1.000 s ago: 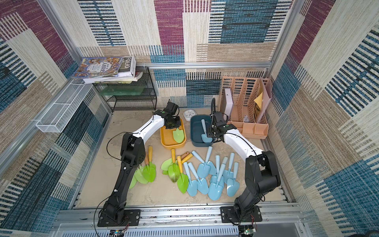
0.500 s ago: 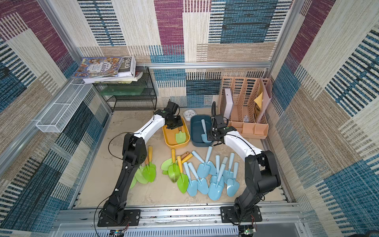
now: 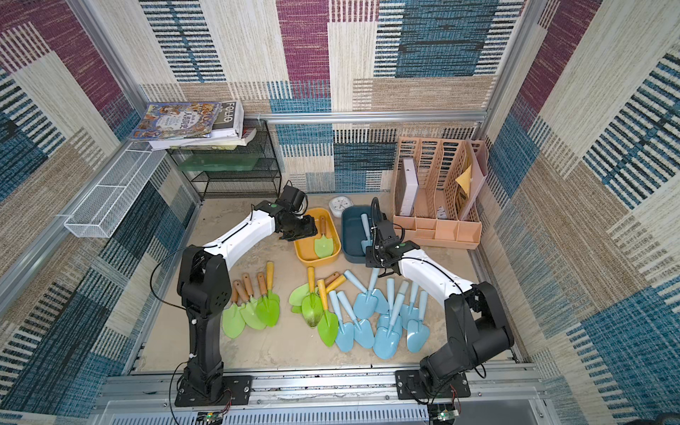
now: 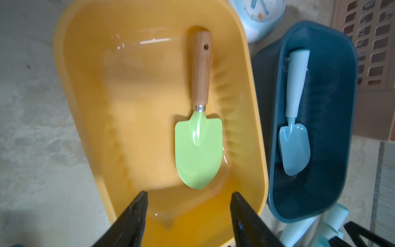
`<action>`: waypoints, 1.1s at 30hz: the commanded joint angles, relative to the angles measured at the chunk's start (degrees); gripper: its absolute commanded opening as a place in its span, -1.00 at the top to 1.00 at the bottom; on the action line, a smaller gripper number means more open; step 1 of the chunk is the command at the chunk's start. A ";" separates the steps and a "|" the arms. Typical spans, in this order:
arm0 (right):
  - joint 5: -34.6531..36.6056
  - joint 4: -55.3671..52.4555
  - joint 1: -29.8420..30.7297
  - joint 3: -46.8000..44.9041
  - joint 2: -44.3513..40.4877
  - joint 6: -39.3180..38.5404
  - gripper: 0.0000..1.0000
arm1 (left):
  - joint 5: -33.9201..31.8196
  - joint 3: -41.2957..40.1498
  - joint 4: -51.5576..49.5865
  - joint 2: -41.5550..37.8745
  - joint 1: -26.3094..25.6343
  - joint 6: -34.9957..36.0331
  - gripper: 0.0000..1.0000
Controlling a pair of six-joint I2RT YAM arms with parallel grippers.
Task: Sort the small shovels by color and place them into the storage box
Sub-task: Place the shovel in the storage box, then adjust the storage box at the center of the board.
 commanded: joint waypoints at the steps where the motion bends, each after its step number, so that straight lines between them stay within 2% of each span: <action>1: 2.93 1.41 1.94 -0.58 -0.28 3.41 -0.05 | 6.21 -4.19 7.92 -0.62 -0.09 -2.05 -0.24; 3: 3.94 1.23 3.51 -0.54 0.12 4.13 -0.05 | 8.25 -4.58 8.99 0.49 -0.06 -2.62 -0.24; 7: 5.21 0.61 5.26 -0.95 0.65 5.66 -0.05 | 8.05 -4.57 7.24 1.73 -0.02 -2.82 -0.22; 14: 5.96 1.19 5.86 -4.43 -0.68 9.57 -0.05 | 2.97 -4.40 0.82 1.47 0.33 0.78 -0.21; 25: 6.07 2.64 4.52 -6.23 -0.10 12.01 -0.04 | -2.65 -3.42 -4.67 1.47 3.81 7.07 -0.21; 33: 4.27 3.81 2.99 -9.61 -0.55 13.63 -0.04 | -6.51 1.26 -7.53 0.34 4.03 10.90 -0.21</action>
